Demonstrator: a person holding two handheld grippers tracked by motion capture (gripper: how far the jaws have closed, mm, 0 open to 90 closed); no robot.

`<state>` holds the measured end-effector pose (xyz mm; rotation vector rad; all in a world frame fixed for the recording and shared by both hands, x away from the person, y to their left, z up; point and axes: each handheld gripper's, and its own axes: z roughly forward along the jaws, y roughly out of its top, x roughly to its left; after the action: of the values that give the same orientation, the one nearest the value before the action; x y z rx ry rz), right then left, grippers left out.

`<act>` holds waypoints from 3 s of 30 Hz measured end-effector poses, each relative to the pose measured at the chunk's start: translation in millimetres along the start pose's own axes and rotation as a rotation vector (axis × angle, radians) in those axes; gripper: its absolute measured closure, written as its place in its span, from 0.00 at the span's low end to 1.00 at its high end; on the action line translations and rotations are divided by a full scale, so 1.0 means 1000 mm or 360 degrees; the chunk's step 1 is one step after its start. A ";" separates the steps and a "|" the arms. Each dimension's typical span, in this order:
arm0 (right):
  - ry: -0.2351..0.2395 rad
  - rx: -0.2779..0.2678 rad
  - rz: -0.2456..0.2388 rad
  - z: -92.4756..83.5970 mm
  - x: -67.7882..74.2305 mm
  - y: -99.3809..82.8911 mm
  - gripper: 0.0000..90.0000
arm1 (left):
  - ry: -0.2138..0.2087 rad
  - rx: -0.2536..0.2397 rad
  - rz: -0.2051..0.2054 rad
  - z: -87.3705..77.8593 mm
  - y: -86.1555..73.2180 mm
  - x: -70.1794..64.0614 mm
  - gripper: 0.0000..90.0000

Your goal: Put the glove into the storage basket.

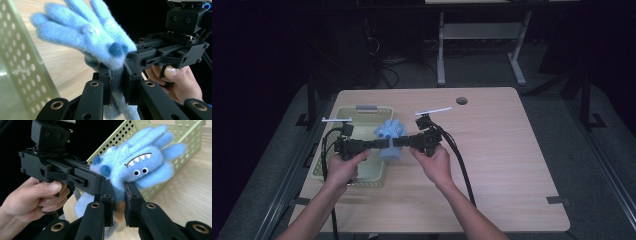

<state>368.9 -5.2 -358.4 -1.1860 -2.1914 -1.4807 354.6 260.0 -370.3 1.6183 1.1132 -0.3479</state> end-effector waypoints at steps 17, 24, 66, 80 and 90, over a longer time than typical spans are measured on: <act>0.0052 0.0014 -0.0030 0.038 0.016 0.011 0.88 | 0.0039 -0.0046 -0.0032 -0.038 -0.001 0.020 0.88; 0.0070 0.0031 -0.0018 0.053 0.019 0.015 0.88 | 0.0068 -0.0056 -0.0043 -0.049 -0.001 0.026 0.88; 0.0037 0.0147 0.0084 0.101 0.000 0.011 0.81 | 0.0353 0.0062 -0.0098 -0.062 -0.007 0.064 0.89; 0.0053 0.0138 0.0049 0.091 0.005 0.010 0.81 | 0.0538 0.0203 -0.0089 -0.047 -0.003 0.067 0.89; 0.0069 0.0132 0.0044 0.085 0.005 0.009 0.80 | 0.0673 0.0293 -0.0090 -0.042 0.001 0.073 0.89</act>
<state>391.6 71.9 -388.6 -1.1427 -2.1765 -1.3778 380.1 332.0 -405.3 1.8797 1.4817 -0.1485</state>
